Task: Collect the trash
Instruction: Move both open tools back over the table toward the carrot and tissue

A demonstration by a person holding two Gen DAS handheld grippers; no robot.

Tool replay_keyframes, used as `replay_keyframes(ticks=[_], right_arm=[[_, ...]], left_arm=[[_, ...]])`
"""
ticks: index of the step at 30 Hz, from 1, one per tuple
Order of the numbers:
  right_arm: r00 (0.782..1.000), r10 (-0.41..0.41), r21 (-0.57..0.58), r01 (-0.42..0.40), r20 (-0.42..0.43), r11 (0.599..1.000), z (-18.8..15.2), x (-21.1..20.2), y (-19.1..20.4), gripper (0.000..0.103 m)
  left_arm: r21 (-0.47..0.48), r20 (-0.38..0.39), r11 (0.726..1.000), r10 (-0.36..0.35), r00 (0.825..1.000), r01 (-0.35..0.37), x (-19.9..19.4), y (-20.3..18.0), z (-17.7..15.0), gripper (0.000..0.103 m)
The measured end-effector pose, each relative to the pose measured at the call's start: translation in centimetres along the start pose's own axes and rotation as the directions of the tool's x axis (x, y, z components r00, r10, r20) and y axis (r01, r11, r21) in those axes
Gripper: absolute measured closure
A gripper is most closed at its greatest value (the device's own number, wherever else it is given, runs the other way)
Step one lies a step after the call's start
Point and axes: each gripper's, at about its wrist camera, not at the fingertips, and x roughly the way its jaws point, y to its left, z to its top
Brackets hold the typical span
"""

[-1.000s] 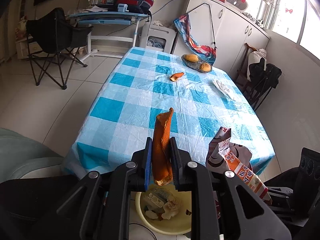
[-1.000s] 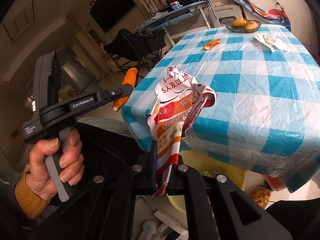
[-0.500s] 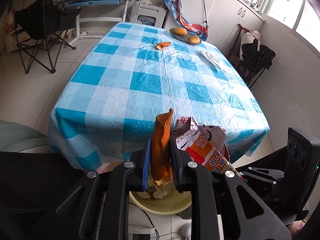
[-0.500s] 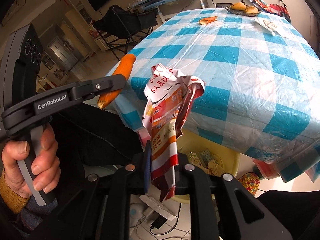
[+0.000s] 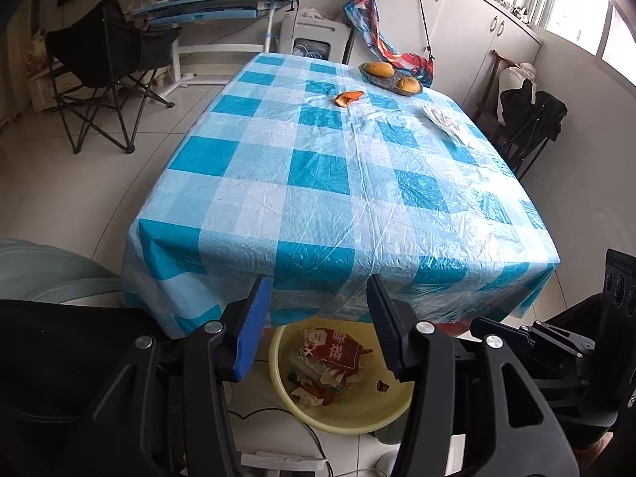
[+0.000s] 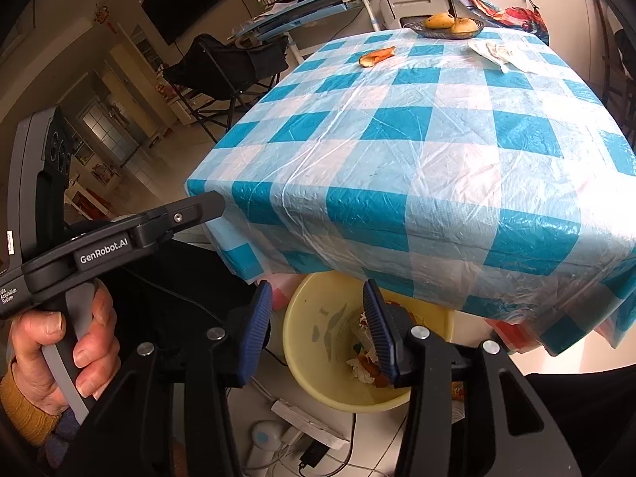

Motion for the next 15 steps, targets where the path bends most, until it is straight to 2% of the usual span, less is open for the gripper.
replay_keyframes(ticks=[4, 9, 15], right_arm=[[0.999, -0.008, 0.012, 0.008, 0.032, 1.000, 0.0, -0.6, -0.3, 0.049], [0.997, -0.020, 0.023, 0.018, 0.074, 1.000, 0.2, -1.4, -0.5, 0.048], [0.991, -0.046, 0.038, 0.042, 0.123, 0.998, 1.2, -2.4, -1.0, 0.045]], left_arm=[[0.010, 0.083, 0.999, 0.036, 0.996, -0.037, -1.3, -0.1, 0.4, 0.039], [0.011, 0.111, 0.998, 0.056, 0.992, -0.058, -1.6, 0.0, 0.8, 0.037], [-0.007, 0.148, 0.999, 0.033, 0.988, -0.032, -2.1, 0.5, 2.7, 0.032]])
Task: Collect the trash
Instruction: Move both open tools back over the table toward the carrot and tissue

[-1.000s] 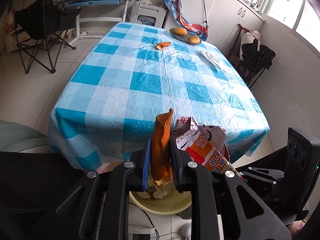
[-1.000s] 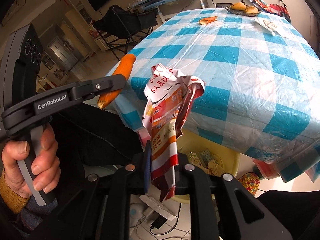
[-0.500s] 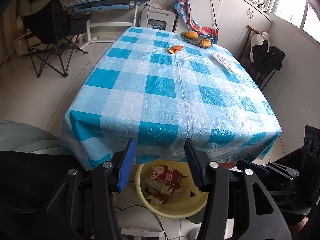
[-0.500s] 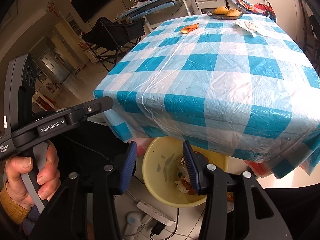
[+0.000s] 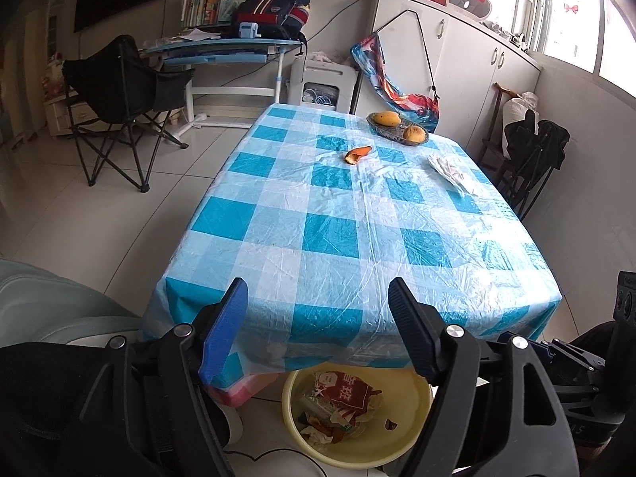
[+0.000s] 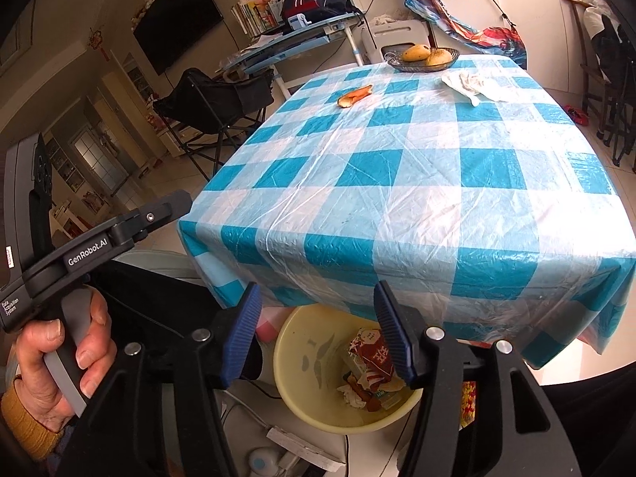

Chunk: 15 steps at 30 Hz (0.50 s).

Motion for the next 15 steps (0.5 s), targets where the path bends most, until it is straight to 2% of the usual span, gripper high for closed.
replay_keyframes(ticks=[6, 15], right_arm=[[0.999, -0.036, -0.023, 0.037, 0.024, 0.999, 2.7, -0.1, -0.8, 0.043], [0.990, -0.122, -0.069, 0.126, 0.064, 0.990, 10.1, 1.0, -3.6, 0.041]], left_arm=[[-0.025, 0.029, 1.000, -0.012, 1.000, 0.013, 0.1, 0.9, 3.1, 0.030], [-0.038, 0.044, 0.999, -0.007, 0.999, 0.008, 3.0, 2.2, 8.9, 0.027]])
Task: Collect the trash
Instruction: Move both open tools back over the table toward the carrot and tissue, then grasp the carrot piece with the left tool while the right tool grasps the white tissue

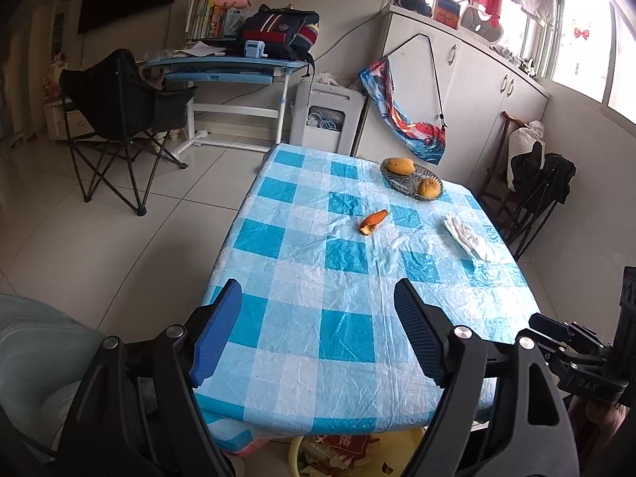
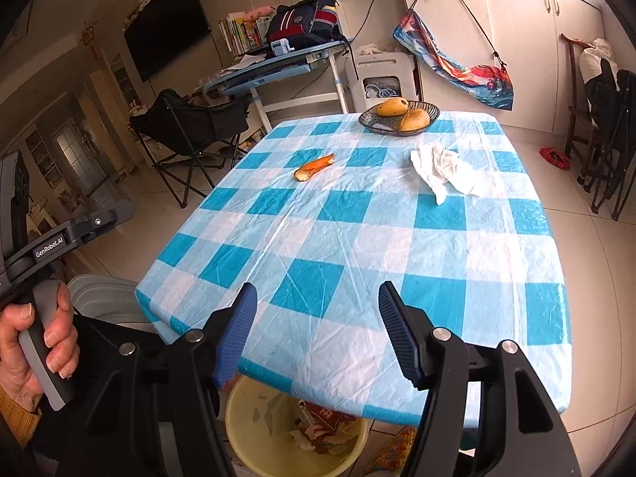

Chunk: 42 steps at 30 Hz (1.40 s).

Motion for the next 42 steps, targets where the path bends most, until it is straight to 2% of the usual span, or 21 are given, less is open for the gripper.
replay_keyframes(ticks=[8, 17, 28, 31, 33, 34, 36, 38, 39, 42], right_arm=[[0.995, -0.090, 0.035, 0.091, -0.034, 0.995, 4.6, 4.0, -5.7, 0.041], [0.987, -0.138, 0.085, 0.145, -0.082, 0.986, 6.7, 8.9, -10.7, 0.041], [0.985, -0.127, 0.066, 0.136, -0.119, 0.988, 8.8, 13.1, -11.6, 0.045], [0.984, -0.137, 0.055, 0.144, -0.113, 0.988, 9.2, 13.7, -11.5, 0.055], [0.984, -0.137, 0.042, 0.143, -0.115, 0.989, 9.4, 14.0, -11.3, 0.070], [0.984, -0.129, 0.040, 0.135, -0.119, 0.990, 9.4, 14.2, -11.2, 0.075], [0.985, -0.123, 0.016, 0.126, -0.125, 0.992, 9.3, 14.3, -10.6, 0.087], [0.985, -0.118, -0.022, 0.116, -0.126, 0.993, 9.1, 14.2, -9.7, 0.092], [0.986, -0.115, -0.036, 0.111, -0.124, 0.993, 9.0, 14.1, -9.2, 0.095], [0.990, -0.075, -0.048, 0.070, -0.116, 0.996, 8.7, 13.4, -7.7, 0.098]], left_arm=[[0.030, -0.060, 1.000, 0.000, 0.998, 0.001, 6.7, -1.6, 3.3, 0.027], [0.108, -0.132, 0.994, 0.013, 0.991, 0.001, 15.3, -5.9, 5.4, 0.027], [0.145, -0.212, 0.989, 0.048, 0.976, -0.017, 24.3, -8.0, 6.0, 0.027], [0.142, -0.225, 0.990, 0.054, 0.973, -0.022, 25.9, -8.2, 6.1, 0.028], [0.156, -0.229, 0.987, 0.059, 0.972, -0.023, 26.6, -8.6, 6.2, 0.028], [0.165, -0.229, 0.986, 0.061, 0.972, -0.024, 26.9, -8.9, 6.2, 0.030], [0.198, -0.224, 0.980, 0.058, 0.973, -0.013, 27.0, -9.7, 6.2, 0.043], [0.235, -0.226, 0.972, 0.046, 0.973, 0.009, 26.7, -10.6, 6.0, 0.077], [0.244, -0.235, 0.970, 0.033, 0.971, 0.026, 26.5, -10.8, 5.9, 0.084], [0.239, -0.234, 0.970, 0.008, 0.972, 0.050, 24.8, -10.5, 5.6, 0.087]])
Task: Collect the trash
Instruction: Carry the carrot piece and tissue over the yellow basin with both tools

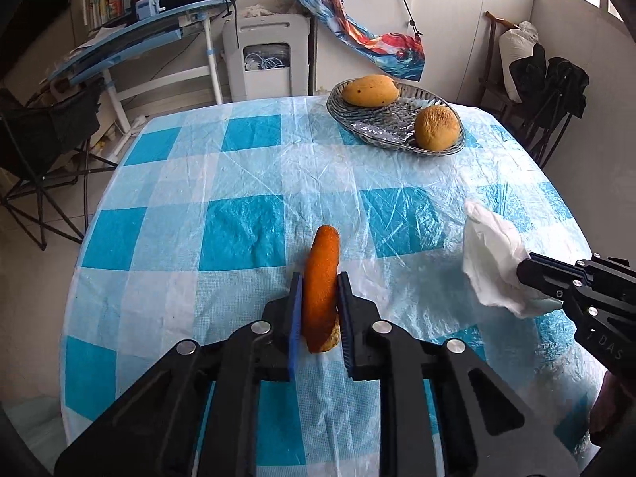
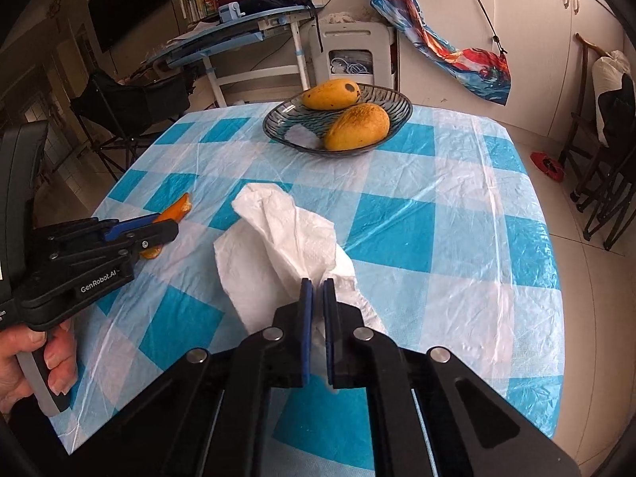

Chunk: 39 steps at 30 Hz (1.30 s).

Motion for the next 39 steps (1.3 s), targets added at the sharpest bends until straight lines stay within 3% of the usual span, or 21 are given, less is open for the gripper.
replay_keyframes(ticks=[9, 16, 24, 32, 36, 39], right_arm=[[0.982, 0.170, -0.046, -0.167, 0.078, 0.985, -2.7, -5.6, 6.1, 0.098], [0.958, 0.267, -0.018, -0.266, 0.109, 0.964, -7.8, -9.8, 8.9, 0.098], [0.950, 0.308, -0.007, -0.308, 0.056, 0.951, -14.8, -12.1, 11.7, 0.098], [0.956, 0.294, -0.046, -0.294, -0.002, 0.955, -18.5, -12.8, 13.9, 0.098], [0.962, 0.270, -0.031, -0.271, -0.030, 0.962, -19.7, -12.6, 13.8, 0.098], [0.965, 0.253, -0.016, -0.254, -0.074, 0.967, -20.3, -11.8, 13.8, 0.097]], left_arm=[[-0.064, 0.069, 0.998, 0.010, 0.998, -0.005, -8.1, 2.4, -4.5, 0.087], [-0.103, 0.097, 0.994, 0.047, 0.994, -0.037, -13.7, 3.5, -10.2, 0.087], [-0.105, 0.108, 0.993, 0.062, 0.992, -0.050, -18.7, 3.3, -16.4, 0.087], [-0.097, 0.096, 0.994, 0.056, 0.994, -0.046, -21.5, 2.3, -20.9, 0.087], [-0.095, 0.059, 0.995, 0.043, 0.997, -0.038, -22.0, 1.7, -22.8, 0.087], [-0.103, -0.019, 0.995, -0.008, 1.000, 0.006, -21.2, 1.1, -24.2, 0.087]])
